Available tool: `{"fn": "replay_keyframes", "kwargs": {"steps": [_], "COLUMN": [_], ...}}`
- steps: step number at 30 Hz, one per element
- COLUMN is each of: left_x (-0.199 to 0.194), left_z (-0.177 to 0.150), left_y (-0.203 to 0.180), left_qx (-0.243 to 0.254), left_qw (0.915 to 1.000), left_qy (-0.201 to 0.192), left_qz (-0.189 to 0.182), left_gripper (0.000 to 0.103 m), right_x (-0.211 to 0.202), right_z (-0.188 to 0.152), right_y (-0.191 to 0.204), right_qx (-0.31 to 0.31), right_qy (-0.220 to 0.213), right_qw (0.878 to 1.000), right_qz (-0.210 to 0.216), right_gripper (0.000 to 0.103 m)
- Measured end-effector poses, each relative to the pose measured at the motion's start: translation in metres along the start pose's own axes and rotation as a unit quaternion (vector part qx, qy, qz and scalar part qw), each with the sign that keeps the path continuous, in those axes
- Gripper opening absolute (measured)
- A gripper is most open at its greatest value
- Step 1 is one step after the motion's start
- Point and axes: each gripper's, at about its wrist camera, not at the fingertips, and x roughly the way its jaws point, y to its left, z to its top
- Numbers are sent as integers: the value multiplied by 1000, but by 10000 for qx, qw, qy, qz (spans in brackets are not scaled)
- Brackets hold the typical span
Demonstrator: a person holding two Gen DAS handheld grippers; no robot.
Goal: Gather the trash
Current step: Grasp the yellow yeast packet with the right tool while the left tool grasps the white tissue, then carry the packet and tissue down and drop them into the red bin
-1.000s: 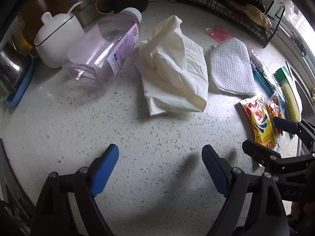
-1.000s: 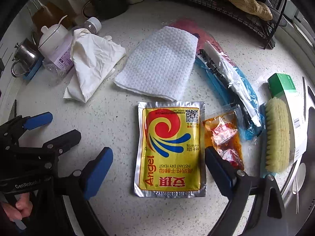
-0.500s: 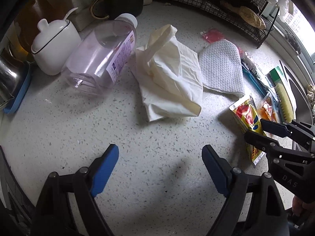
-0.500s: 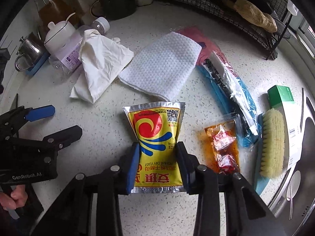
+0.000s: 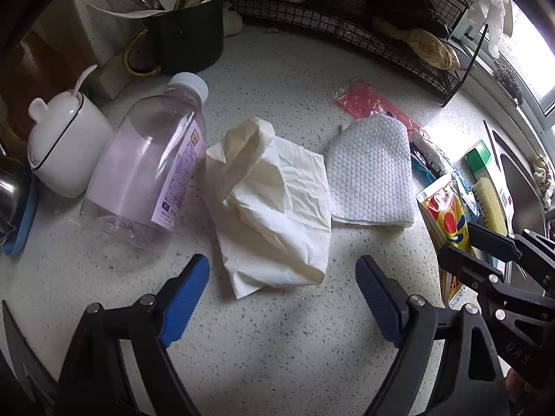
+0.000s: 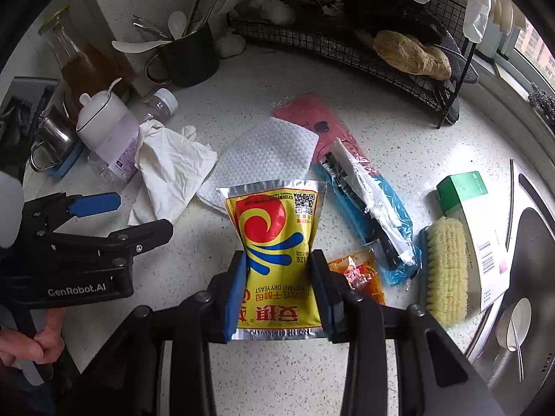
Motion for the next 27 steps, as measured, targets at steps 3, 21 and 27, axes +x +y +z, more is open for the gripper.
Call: {"fn": "replay_keyframes", "kwargs": {"steps": [3, 21, 27], "left_x": [6, 17, -3], "left_z": [6, -5, -34], "left_y": [4, -16, -30], "left_qx": [83, 177, -305], "left_qw": [10000, 9998, 9993], "left_qy": [32, -70, -136], "left_qz": [-22, -109, -137], "left_gripper": [85, 6, 4], "right_x": [13, 14, -3], "right_z": [5, -3, -9], "right_y": [12, 5, -1], "right_qx": [50, -76, -442], "right_qy": [16, 13, -99], "right_qw": [10000, 9999, 9982], "right_qz": [11, 146, 386], "right_gripper": [35, 35, 35]}}
